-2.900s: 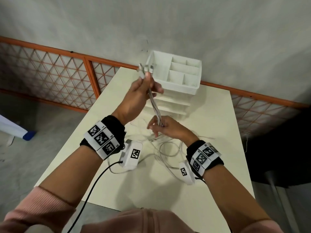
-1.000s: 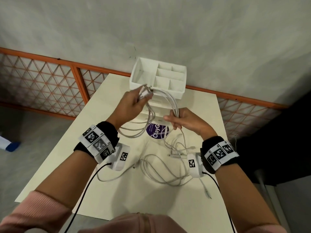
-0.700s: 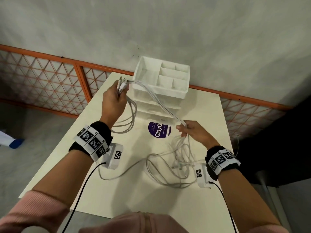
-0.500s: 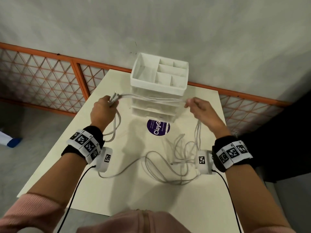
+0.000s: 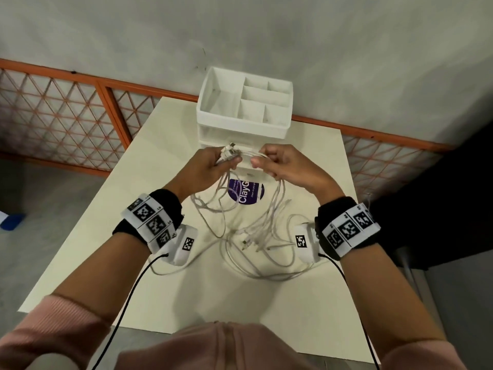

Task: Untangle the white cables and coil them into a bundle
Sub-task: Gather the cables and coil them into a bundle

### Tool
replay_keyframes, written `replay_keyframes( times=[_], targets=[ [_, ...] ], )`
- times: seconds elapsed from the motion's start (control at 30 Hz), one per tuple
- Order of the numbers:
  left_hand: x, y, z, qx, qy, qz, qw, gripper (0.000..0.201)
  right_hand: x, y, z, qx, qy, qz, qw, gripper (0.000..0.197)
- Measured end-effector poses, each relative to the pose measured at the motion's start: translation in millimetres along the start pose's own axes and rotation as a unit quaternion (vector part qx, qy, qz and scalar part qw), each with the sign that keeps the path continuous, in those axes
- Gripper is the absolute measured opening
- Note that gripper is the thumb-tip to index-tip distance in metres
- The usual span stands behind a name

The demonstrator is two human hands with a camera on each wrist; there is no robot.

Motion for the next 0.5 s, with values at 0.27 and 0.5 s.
replay_keyframes(
  times=[0.27,0.5],
  targets=[
    [-3.0,-39.7,12.2,0.182,0.033,0.096,0.978,0.029,117.7,14.0,-1.4,0.006,0.148,-0.057,0.987,0.015],
    [-38.1,-30.0,20.2,0.181,-0.098,0.239,0.949,0.033,165.0,22.8,-2.3,0.143,0.242,-0.076,0.957,0.029]
  ],
)
Point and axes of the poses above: each hand's wrist, its own z-axis towards the middle knuckle, its own y-axis out of the palm, x = y × z, the point moved 1 cm from there along z, towards the middle knuckle, and after that the axes turned 3 degrees about y, right-handed, at the moved point
